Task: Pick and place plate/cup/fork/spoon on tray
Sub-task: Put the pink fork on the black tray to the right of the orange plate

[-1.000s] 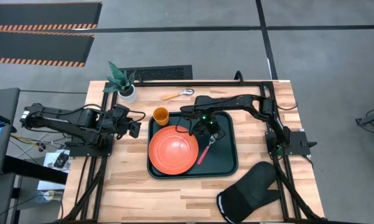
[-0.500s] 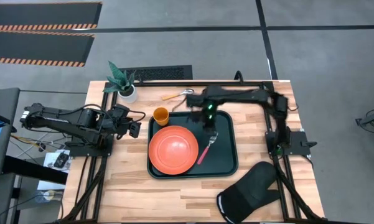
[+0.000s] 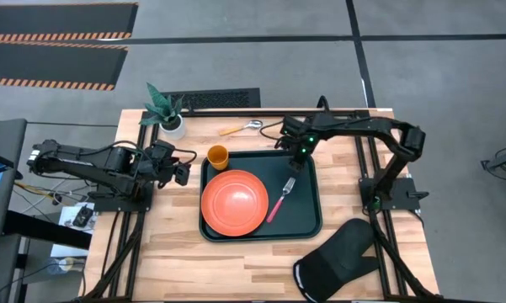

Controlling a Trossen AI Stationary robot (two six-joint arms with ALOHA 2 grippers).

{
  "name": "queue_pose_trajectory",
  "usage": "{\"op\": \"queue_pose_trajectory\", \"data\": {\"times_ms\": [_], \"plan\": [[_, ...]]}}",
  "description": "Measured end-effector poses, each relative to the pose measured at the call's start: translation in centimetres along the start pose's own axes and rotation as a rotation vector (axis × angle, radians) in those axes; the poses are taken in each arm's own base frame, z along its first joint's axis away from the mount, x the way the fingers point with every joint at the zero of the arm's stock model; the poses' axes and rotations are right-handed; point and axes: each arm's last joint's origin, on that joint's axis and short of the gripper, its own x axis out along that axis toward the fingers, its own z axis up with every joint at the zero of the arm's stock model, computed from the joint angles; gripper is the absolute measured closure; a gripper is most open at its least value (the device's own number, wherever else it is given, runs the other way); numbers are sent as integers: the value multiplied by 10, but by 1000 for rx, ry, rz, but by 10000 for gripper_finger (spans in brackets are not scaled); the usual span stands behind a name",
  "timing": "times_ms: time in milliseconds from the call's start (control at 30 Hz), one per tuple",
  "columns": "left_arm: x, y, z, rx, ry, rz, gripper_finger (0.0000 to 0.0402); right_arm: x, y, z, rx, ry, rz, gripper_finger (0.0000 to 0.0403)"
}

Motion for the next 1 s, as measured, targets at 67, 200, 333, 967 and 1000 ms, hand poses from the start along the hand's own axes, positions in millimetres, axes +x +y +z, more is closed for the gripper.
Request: {"op": "queue_pose_trajectory", "data": {"times_ms": [67, 200, 333, 967, 1000], "plan": [[0, 0, 0, 0, 0, 0, 154, 6, -1, -4, -1, 12, 0, 209], [0, 0, 0, -7, 0, -1, 154, 13, 1, -6, -14, -5, 30, 208], [0, 0, 0, -8, 0, 0, 154, 18, -1, -7, -11, -7, 34, 211], [0, 0, 0, -26, 4, -2, 154, 33, 10, -6, -50, -17, 6, 220], [0, 0, 0, -26, 4, -2, 154, 33, 10, -6, -50, -17, 6, 220]]}}
